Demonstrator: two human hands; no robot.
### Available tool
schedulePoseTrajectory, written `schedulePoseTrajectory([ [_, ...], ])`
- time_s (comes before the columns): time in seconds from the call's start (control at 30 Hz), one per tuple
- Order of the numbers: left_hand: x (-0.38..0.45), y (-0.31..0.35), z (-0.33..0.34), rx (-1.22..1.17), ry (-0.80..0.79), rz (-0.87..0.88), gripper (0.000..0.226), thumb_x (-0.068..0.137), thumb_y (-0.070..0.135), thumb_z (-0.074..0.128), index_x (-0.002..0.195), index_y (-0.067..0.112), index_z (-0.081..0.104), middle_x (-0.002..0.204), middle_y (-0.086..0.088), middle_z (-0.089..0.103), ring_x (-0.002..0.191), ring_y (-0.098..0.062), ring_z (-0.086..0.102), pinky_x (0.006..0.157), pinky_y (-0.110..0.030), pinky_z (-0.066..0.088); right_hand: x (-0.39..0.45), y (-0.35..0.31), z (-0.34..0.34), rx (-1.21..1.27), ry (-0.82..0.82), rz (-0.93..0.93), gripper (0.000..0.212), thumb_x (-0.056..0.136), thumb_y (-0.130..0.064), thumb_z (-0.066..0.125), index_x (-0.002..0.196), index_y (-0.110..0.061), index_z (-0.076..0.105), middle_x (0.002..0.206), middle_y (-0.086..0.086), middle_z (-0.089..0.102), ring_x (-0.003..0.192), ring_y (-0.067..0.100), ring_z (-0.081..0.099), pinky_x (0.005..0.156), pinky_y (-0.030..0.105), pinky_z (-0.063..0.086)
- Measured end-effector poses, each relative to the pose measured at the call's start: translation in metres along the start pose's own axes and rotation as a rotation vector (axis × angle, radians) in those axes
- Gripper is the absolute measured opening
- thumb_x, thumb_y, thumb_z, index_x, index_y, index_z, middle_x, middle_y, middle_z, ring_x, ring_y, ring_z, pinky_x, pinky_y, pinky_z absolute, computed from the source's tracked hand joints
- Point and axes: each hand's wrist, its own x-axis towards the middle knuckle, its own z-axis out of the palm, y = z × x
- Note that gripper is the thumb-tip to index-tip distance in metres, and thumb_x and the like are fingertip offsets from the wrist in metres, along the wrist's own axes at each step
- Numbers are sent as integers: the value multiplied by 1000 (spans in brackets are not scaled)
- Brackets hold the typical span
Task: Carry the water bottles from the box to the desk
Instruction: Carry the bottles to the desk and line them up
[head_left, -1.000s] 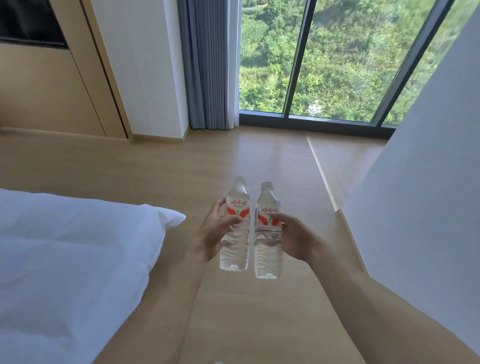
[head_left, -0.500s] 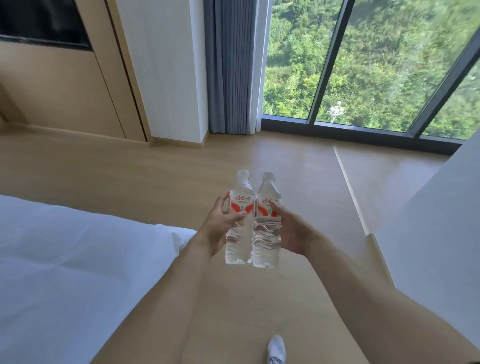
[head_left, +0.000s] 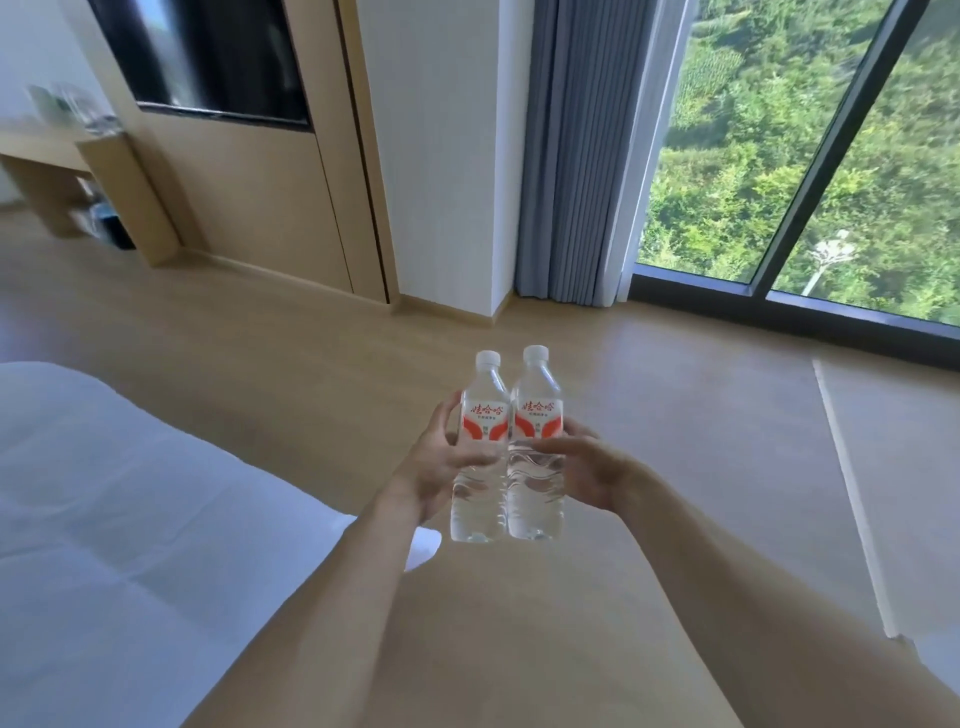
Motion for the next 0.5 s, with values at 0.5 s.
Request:
schedulePoseTrajectory([
  [0.5,177,49,15,-79,67,70,99,62,6,88,142,42,41,108,-15,74,98,-33,73,85,-58,57,151,-96,-95,-46,-25,23,67,73,-6,76,137,-6,54,134,27,59,118,46,58,104,67,41],
])
